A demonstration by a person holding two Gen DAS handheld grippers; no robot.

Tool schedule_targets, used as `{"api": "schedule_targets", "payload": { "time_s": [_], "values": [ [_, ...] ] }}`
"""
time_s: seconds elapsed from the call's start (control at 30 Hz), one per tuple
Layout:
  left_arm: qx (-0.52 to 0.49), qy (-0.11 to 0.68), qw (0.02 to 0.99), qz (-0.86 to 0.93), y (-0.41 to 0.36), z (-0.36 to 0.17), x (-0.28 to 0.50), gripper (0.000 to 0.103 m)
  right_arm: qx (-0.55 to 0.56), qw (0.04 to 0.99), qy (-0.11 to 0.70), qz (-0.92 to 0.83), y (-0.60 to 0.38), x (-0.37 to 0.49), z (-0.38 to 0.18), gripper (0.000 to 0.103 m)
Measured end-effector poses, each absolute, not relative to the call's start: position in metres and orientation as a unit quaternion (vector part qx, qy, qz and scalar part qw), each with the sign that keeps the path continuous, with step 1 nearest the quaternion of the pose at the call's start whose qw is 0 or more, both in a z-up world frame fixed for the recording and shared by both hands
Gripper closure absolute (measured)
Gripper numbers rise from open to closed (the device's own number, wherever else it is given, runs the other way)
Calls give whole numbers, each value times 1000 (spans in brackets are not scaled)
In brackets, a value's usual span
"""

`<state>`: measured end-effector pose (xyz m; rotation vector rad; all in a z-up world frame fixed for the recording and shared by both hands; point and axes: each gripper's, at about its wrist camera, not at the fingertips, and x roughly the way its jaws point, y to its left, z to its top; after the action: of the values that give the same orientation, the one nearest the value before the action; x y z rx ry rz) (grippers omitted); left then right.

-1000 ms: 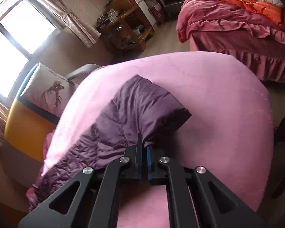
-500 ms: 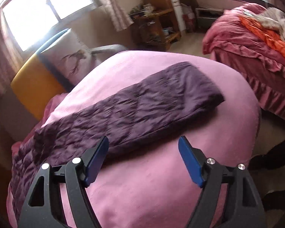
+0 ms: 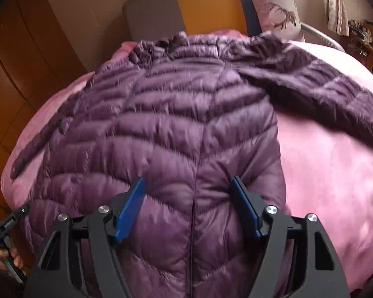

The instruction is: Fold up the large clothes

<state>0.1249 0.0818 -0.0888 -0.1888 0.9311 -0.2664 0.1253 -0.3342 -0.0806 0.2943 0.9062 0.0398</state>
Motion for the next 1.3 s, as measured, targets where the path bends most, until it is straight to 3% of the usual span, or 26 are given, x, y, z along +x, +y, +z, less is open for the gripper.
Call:
{"api": "schedule_targets", "payload": {
  "time_s": [0.13,0.2,0.23,0.27,0.33,0.47,0.63,0.77,0.8,0.93,1.1,1.23,1.3],
  "values": [
    [-92,463,872,-133,83,-89,117,94,150,895,419,33,-341,94,-95,34],
    [-81,461,874,-127,82,-79,114,88,166,891,420,42,-350,90,-91,34],
    [-78,457,877,-127,82,-72,115,72,177,887,423,51,-356,89,-88,34],
    [-76,449,882,-127,82,-65,116,47,193,884,422,57,-366,88,-82,34],
    [-74,404,905,-115,86,-44,114,28,244,884,396,42,-397,85,-67,33],
    [-75,371,918,-121,75,-21,137,28,372,868,320,-79,-495,64,-60,31],
    [-82,366,913,-162,35,-18,173,26,541,772,213,-256,-619,18,-89,31],
    [-80,380,899,-201,-2,-25,192,26,603,711,149,-331,-680,1,-109,44],
    [-73,381,897,-213,-14,-27,195,26,597,708,149,-347,-688,4,-108,48],
    [-51,394,884,-247,-46,-36,200,26,565,723,178,-356,-710,32,-87,91],
    [-47,398,876,-269,-57,-40,204,26,407,850,195,-272,-653,103,4,95],
    [-67,407,869,-274,-58,-42,212,25,323,909,225,-135,-559,185,45,95],
    [-78,408,869,-268,-53,-40,217,18,277,927,245,-61,-495,222,57,95]
  ]
}}
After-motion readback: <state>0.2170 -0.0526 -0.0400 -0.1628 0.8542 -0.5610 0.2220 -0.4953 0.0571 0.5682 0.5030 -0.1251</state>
